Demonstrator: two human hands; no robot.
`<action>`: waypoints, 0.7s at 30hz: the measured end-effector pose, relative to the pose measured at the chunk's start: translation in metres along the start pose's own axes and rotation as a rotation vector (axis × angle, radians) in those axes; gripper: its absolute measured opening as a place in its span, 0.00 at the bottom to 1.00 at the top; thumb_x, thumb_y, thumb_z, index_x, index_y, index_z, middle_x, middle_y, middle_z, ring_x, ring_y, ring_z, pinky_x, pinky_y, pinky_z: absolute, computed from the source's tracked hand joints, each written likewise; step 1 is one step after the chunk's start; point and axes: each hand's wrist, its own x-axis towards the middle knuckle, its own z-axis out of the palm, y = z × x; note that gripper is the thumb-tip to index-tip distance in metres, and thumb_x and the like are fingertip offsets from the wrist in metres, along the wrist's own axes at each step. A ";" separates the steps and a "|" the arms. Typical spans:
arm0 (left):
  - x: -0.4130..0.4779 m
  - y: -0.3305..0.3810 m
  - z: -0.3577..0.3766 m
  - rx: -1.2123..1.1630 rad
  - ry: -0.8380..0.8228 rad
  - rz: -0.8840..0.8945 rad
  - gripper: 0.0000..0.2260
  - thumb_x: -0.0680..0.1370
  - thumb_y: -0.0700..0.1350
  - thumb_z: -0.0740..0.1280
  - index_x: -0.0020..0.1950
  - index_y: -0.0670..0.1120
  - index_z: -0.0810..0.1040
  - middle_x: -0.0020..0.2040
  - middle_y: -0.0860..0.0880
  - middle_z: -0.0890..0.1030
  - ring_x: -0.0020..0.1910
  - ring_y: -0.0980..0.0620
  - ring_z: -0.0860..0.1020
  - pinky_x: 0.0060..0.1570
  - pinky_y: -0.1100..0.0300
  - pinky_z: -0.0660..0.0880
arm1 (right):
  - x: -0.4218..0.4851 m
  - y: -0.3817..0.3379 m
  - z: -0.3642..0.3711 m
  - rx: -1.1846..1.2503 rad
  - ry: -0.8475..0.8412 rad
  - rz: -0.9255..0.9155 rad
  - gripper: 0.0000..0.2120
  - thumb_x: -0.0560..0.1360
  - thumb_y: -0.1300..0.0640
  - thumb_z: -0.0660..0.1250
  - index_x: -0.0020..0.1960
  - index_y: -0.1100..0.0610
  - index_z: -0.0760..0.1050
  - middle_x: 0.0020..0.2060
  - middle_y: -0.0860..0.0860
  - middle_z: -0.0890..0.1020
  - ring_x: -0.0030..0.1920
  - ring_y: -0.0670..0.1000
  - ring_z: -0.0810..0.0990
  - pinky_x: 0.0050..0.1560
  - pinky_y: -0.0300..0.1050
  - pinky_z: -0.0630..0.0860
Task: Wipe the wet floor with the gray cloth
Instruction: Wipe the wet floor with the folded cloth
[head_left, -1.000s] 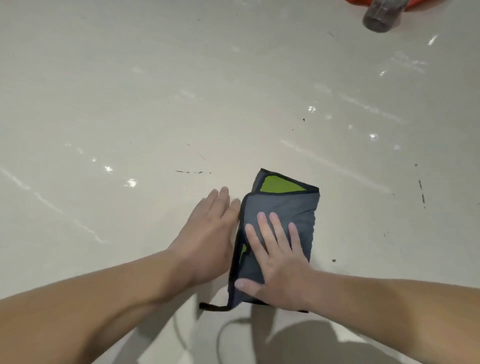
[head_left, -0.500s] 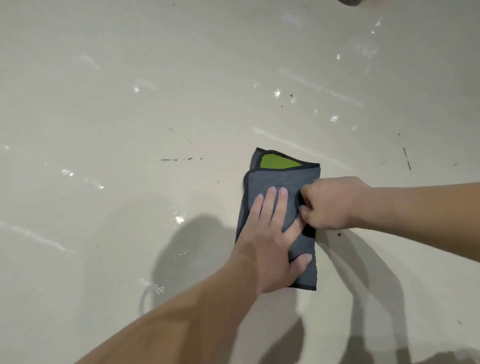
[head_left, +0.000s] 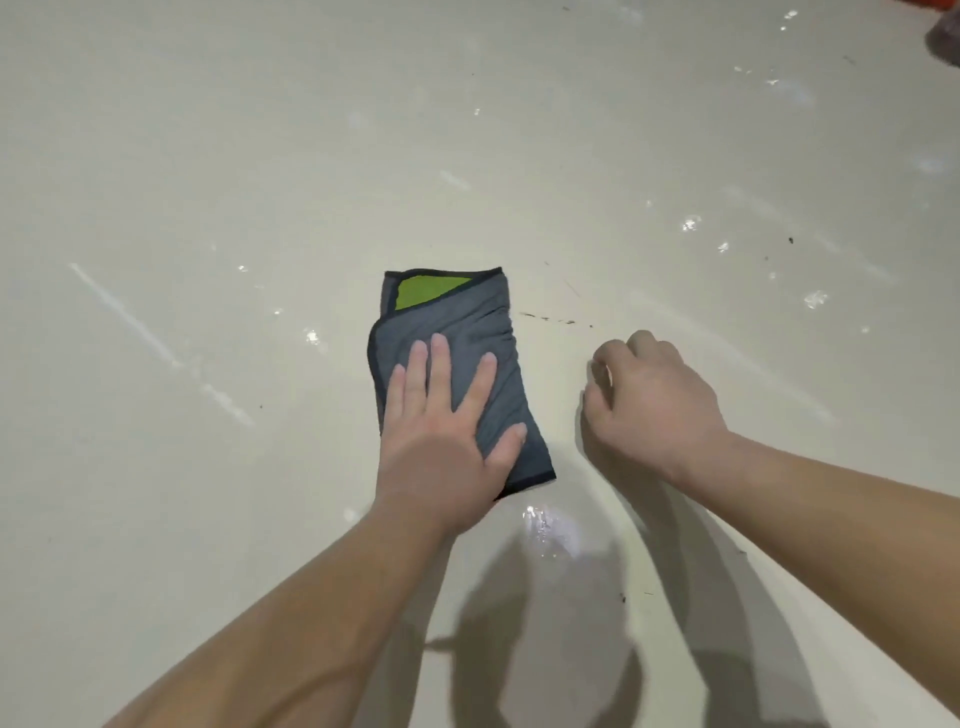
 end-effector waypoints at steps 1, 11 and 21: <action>-0.018 -0.004 0.001 -0.005 -0.003 -0.061 0.34 0.81 0.70 0.46 0.85 0.58 0.47 0.84 0.40 0.40 0.82 0.41 0.36 0.80 0.41 0.44 | 0.007 -0.010 0.003 -0.007 0.011 -0.052 0.12 0.80 0.50 0.59 0.59 0.54 0.74 0.52 0.53 0.74 0.56 0.58 0.73 0.45 0.49 0.68; -0.101 -0.073 0.002 -0.017 -0.019 0.306 0.35 0.79 0.68 0.61 0.83 0.56 0.60 0.84 0.40 0.51 0.84 0.40 0.47 0.80 0.39 0.52 | 0.007 -0.078 0.013 0.006 -0.032 -0.353 0.14 0.82 0.43 0.56 0.51 0.52 0.70 0.48 0.50 0.78 0.50 0.56 0.75 0.43 0.49 0.67; -0.006 0.043 0.022 -0.013 0.063 0.051 0.35 0.81 0.67 0.52 0.84 0.50 0.55 0.82 0.31 0.48 0.82 0.30 0.45 0.78 0.35 0.48 | -0.046 -0.004 -0.013 0.199 -0.093 0.003 0.11 0.80 0.41 0.58 0.46 0.47 0.69 0.41 0.43 0.78 0.43 0.50 0.78 0.41 0.49 0.75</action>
